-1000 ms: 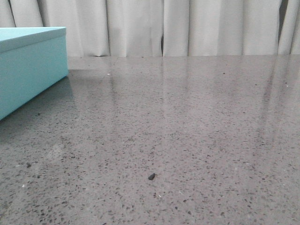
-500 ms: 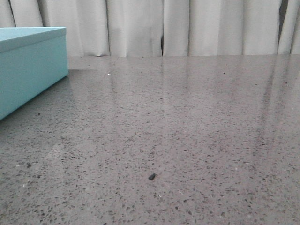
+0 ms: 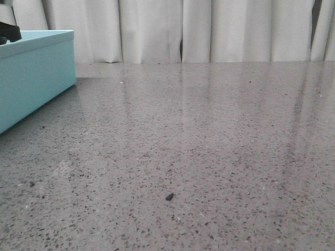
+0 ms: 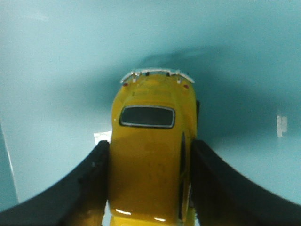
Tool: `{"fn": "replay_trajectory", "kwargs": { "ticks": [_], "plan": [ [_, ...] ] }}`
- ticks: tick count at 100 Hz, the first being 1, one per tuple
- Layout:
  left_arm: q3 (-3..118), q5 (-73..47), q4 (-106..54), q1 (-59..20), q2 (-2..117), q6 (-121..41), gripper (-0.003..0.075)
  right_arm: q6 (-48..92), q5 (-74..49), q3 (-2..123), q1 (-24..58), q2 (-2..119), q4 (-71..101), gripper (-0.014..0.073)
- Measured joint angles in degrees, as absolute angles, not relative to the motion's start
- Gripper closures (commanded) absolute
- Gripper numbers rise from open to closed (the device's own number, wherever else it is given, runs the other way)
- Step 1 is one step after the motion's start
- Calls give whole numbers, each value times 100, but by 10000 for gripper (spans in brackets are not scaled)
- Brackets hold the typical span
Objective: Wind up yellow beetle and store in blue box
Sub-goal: 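Lower the beetle into the blue box and open the left gripper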
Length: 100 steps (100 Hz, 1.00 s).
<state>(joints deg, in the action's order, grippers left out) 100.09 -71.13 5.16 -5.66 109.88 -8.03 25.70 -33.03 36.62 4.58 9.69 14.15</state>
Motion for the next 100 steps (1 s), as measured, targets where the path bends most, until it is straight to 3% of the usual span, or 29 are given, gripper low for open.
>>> {"fn": "replay_trajectory", "kwargs": {
  "ticks": [29,68,100],
  "plan": [
    [9845,-7105,516,-566,11015,-798,358,2570,-3303,3662,458,969,1415,643],
    [9831,-7067,431,-566,10578,-640,349,2570,-3303,3662,458,969,1415,643],
    [9010,-5480,99,-578,8529,-594,352,2570,-3531,3638,458,702,1415,643]
  ]
}}
